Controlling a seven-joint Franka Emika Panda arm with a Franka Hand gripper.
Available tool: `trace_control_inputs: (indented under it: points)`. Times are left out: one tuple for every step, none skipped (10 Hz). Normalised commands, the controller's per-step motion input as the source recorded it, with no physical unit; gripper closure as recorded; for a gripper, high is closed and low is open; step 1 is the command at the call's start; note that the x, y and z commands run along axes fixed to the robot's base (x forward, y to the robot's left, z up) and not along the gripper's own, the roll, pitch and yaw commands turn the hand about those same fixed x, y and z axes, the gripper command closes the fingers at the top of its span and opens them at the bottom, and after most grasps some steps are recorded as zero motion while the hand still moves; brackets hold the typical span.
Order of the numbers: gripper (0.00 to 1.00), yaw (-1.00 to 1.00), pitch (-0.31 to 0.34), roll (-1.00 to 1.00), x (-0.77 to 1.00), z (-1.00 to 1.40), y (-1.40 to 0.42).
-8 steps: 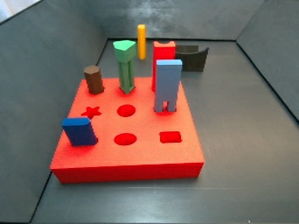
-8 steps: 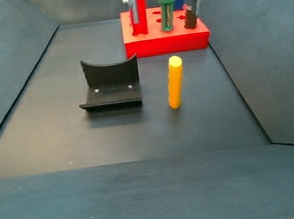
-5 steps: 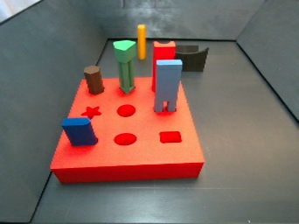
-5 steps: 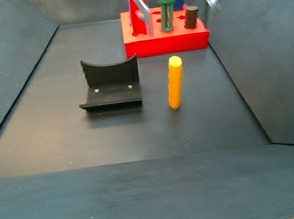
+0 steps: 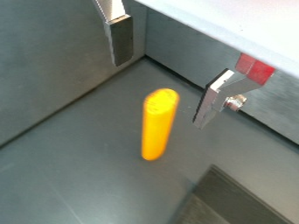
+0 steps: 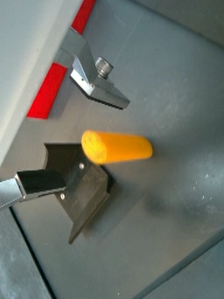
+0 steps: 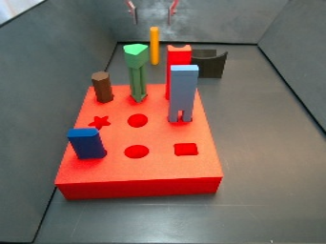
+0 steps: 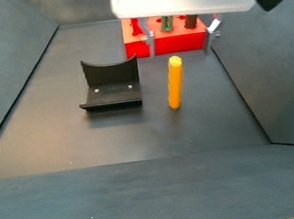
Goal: Pick up the oval object. Move up. Move to above the board. Insert the oval object.
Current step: Pick up the oval object.
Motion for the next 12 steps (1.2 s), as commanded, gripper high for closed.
trace_control_inputs:
  points:
    - [0.0, 0.0, -0.107, -0.23, -0.03, -0.69, 0.04]
    - [0.0, -0.01, -0.073, -0.28, -0.07, -0.58, 0.0]
    - [0.0, -0.02, -0.051, -0.29, -0.1, -0.57, 0.03]
    - [0.0, -0.05, -0.026, -0.38, -0.11, -0.42, 0.14]
    - [0.0, -0.03, 0.0, -0.42, 0.0, -0.34, 0.2]
    - [0.0, -0.05, 0.0, -0.13, 0.0, -0.14, 0.02]
    - [0.0, -0.06, 0.0, -0.03, 0.0, -0.11, 0.0]
    - [0.0, -0.18, 0.023, 0.0, 0.03, -0.1, -0.13]
    - [0.0, -0.21, 0.0, 0.0, 0.0, -0.07, -0.1]
    - [0.0, 0.0, -0.087, -0.01, -0.05, -0.1, 0.0]
    - [0.0, 0.0, -0.051, -0.02, -0.04, -0.06, 0.0]
    - [0.0, 0.0, -0.053, 0.0, 0.0, -0.03, 0.0]
